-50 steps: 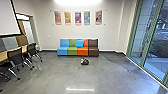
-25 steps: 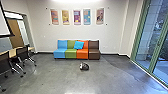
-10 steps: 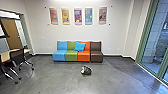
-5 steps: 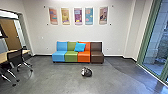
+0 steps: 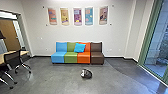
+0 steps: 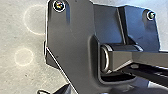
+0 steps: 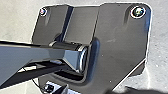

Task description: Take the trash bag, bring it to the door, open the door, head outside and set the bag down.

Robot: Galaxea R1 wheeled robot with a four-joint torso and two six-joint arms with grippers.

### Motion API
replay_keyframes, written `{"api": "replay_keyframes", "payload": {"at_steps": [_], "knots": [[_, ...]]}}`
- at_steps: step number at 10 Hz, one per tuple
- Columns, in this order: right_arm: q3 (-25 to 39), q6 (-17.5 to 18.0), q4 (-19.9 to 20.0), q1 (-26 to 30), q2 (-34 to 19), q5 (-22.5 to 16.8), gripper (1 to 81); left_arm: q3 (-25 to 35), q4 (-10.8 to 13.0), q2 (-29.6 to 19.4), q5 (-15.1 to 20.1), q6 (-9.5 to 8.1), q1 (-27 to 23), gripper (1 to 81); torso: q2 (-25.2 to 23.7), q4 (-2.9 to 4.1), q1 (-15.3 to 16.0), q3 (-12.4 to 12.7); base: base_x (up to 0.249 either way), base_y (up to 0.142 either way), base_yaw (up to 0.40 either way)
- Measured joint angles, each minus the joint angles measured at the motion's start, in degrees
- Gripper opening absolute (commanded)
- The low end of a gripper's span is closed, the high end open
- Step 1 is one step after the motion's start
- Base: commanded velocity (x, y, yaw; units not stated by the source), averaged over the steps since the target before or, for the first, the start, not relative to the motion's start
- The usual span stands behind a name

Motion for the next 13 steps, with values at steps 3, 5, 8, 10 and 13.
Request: {"api": "replay_keyframes", "payload": {"at_steps": [3, 5, 8, 10, 13], "knots": [[-0.2, 0.0, -0.06, -0.13, -0.07, -0.11, 81.1, 0.11, -0.02, 0.16, 0.02, 0.0, 0.0, 81.1, 0.0, 0.0, -0.02, 0.0, 0.154, 0.0, 0.0], [-0.2, 0.0, -0.09, -0.16, -0.21, -0.2, 81.1, 0.05, 0.0, 0.05, 0.0, 0.0, 0.02, 81.1, 0.0, 0.0, -0.02, 0.0, 0.153, 0.0, 0.0], [-0.04, 0.0, -0.22, 0.02, 0.1, -0.04, 81.1, 0.07, -0.02, -0.06, 0.02, 0.0, -0.09, 81.1, 0.0, 0.0, -0.02, 0.0, 0.151, 0.0, 0.0], [-0.11, 0.0, -0.28, -0.13, -0.21, -0.21, 81.1, 0.05, 0.0, 0.0, 0.0, 0.0, -0.04, 81.1, 0.0, 0.0, -0.02, 0.0, 0.151, 0.0, 0.0], [-0.15, 0.0, -0.28, -0.13, 0.06, -0.15, 81.1, 0.05, -0.02, 0.02, 0.0, 0.0, -0.12, 81.1, 0.0, 0.0, -0.02, 0.0, 0.151, 0.0, 0.0]]}}
